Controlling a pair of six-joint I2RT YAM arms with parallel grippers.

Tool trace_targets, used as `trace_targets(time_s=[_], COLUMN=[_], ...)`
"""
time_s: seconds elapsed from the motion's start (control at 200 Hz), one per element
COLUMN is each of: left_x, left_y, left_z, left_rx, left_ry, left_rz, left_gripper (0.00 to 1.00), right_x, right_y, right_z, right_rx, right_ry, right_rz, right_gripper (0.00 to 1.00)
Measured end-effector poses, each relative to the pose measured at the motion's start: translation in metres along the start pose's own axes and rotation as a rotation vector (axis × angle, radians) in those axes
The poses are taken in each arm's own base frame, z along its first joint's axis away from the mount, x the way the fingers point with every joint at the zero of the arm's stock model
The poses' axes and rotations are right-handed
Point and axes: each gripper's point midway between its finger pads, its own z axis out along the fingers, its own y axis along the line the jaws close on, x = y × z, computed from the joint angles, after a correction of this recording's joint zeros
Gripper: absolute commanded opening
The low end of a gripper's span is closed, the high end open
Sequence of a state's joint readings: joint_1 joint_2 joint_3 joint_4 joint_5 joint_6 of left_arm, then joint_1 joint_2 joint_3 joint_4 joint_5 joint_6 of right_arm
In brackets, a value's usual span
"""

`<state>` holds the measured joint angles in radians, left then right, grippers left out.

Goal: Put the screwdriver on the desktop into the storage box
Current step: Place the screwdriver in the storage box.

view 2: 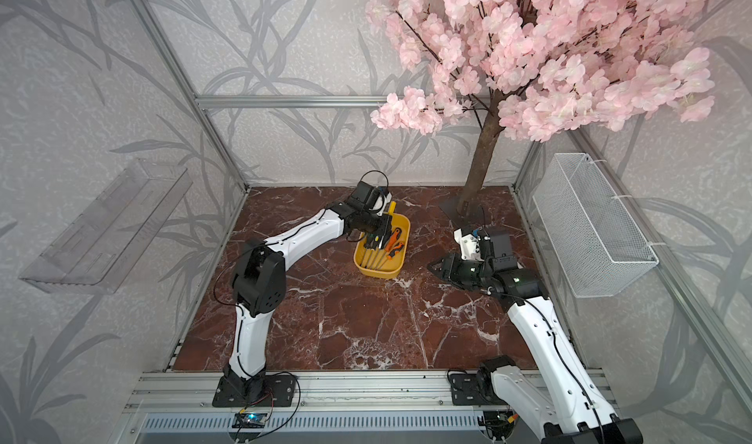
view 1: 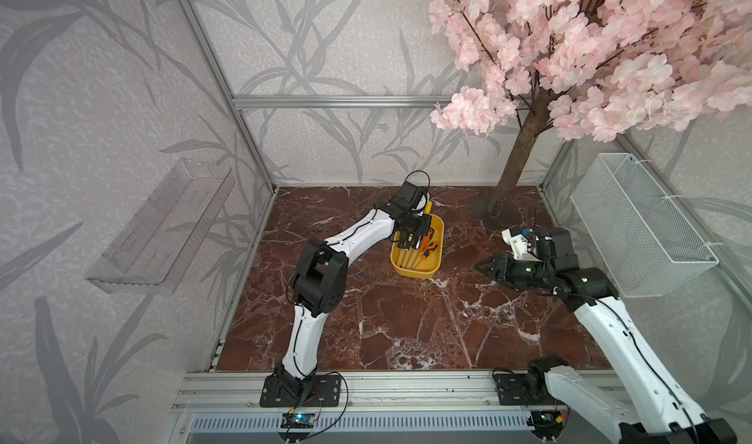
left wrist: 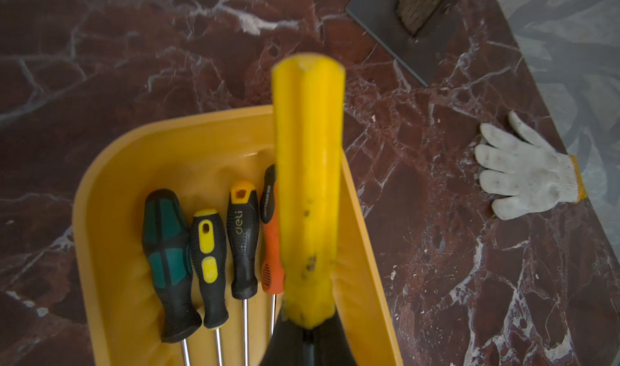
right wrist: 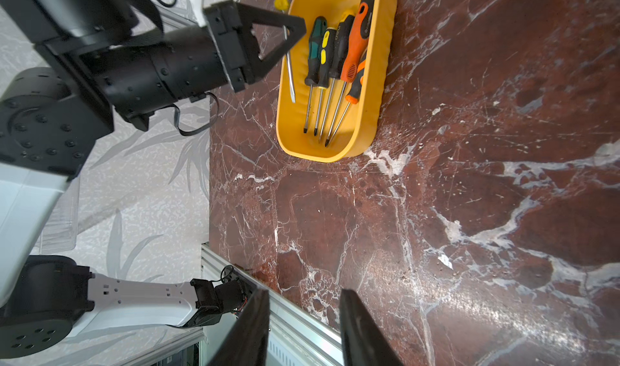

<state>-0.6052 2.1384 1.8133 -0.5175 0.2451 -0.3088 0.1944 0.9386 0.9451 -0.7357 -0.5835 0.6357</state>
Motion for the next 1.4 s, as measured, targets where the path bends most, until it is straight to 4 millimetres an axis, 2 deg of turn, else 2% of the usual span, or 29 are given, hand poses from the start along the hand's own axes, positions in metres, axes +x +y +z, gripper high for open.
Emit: trace_targets(time_s=[0.135, 0.325, 0.5, 0.65, 0.92, 0.97, 1.095, 1.115, 1.12, 1.13, 1.135, 1.145, 1.305, 1.319, 1.329, 1.339, 1.399], left_x=[0.024, 0.042, 0.054, 0.059, 0.057, 0.054, 0.039, 0.036, 0.035, 0.033, 0.032, 0.031, -0.005, -0.007, -0.009, -0.010, -0.015], left_y=[0.008, 0.020, 0.027, 0.033, 0.037, 0.039, 0.040, 0.039, 0.039, 0.039, 0.039, 0.039, 0.032, 0.031, 0.031, 0.031, 0.033], left_z=[0.017, 0.027, 0.036, 0.038, 0.036, 0.033, 0.017, 0.013, 0.012, 0.010, 0.008, 0.007, -0.039, -0.043, -0.046, -0.049, -0.068], left_rx=[-0.035, -0.080, -0.106, -0.134, -0.183, -0.199, -0.232, -0.237, -0.238, -0.239, -0.242, -0.243, -0.268, -0.269, -0.270, -0.272, -0.285], left_ry=[0.086, 0.149, 0.188, 0.201, 0.191, 0.181, 0.129, 0.118, 0.115, 0.108, 0.104, 0.099, -0.049, -0.061, -0.072, -0.084, -0.133], left_rz=[-0.026, -0.037, -0.043, -0.041, -0.028, -0.025, -0.016, -0.018, -0.018, -0.012, -0.009, -0.016, -0.014, -0.015, -0.016, -0.016, -0.027], left_gripper=[0.00, 0.04, 0.15, 0.27, 0.28, 0.32, 0.45, 0.55, 0.71, 0.90, 0.95, 0.99, 1.00, 1.00, 1.00, 1.00, 1.00], right_x=[-0.001, -0.001, -0.002, -0.002, -0.004, -0.004, -0.005, -0.005, -0.005, -0.005, -0.005, -0.005, -0.008, -0.009, -0.009, -0.009, -0.013], right_y=[-0.001, -0.002, -0.003, -0.003, -0.003, -0.003, -0.006, -0.006, -0.006, -0.006, -0.006, -0.006, -0.008, -0.009, -0.009, -0.009, -0.012], right_z=[0.000, 0.000, 0.000, 0.000, 0.002, 0.003, 0.007, 0.008, 0.008, 0.008, 0.008, 0.009, 0.012, 0.012, 0.012, 0.013, 0.015], right_rx=[0.006, 0.012, 0.015, 0.015, 0.010, 0.011, 0.015, 0.015, 0.016, 0.015, 0.015, 0.015, 0.014, 0.015, 0.017, 0.018, 0.033], right_ry=[-0.005, -0.009, -0.011, -0.011, -0.015, -0.014, -0.007, -0.007, -0.007, -0.006, -0.006, -0.005, -0.017, -0.019, -0.020, -0.021, -0.030], right_rz=[0.004, 0.004, 0.008, 0.008, 0.019, 0.020, 0.031, 0.029, 0.030, 0.032, 0.033, 0.032, 0.033, 0.029, 0.031, 0.030, 0.022], right_gripper=[0.39, 0.39, 0.39, 0.39, 0.39, 0.39, 0.49, 0.50, 0.51, 0.51, 0.52, 0.52, 0.63, 0.68, 0.88, 0.98, 0.99])
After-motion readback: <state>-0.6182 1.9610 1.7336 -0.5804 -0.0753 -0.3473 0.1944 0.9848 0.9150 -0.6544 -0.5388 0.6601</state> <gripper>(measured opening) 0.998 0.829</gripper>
